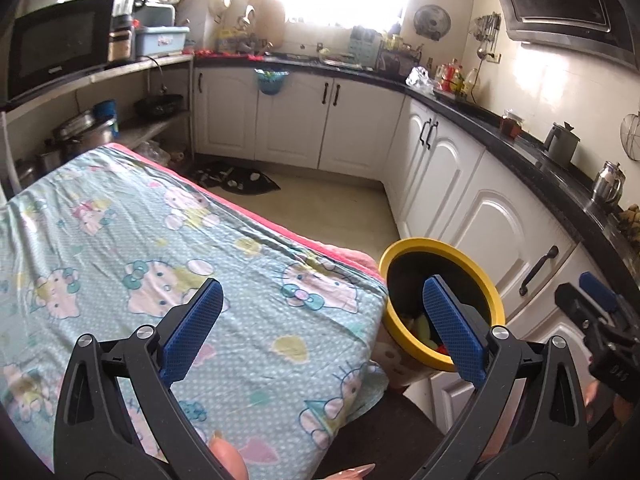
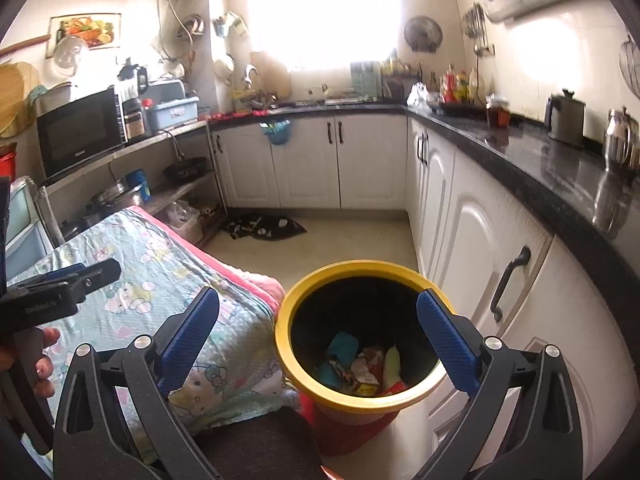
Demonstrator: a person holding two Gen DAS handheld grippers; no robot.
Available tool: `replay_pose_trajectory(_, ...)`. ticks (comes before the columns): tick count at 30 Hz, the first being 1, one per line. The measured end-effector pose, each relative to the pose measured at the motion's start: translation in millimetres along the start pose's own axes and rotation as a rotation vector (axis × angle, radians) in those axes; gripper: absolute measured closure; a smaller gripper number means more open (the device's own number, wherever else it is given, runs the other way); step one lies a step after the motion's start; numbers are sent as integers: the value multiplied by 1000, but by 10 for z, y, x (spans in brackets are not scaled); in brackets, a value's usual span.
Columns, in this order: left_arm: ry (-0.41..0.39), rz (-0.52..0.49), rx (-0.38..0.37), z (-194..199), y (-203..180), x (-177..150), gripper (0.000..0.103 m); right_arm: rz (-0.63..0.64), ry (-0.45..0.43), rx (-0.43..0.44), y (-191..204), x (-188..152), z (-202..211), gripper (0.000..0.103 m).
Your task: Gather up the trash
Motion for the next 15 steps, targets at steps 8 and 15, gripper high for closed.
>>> replay_pose_trajectory(8,-80,-52,44,270,19,-144,11,-1,-112,22,175,-97,244,6)
replay_pose_trajectory(15,-112,-75,47,386,5,-328,11,27,-191,2,285,-282,465,6)
Point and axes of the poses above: each gripper's, at about its wrist camera, not at the fingertips, and z roughly against the way its jaws point, y to its left, x to its top, the point moved 7 cm from there along -z, roughly the way its jaws point, and after that the axes turned 1 degree about z, right-handed, at the moved point
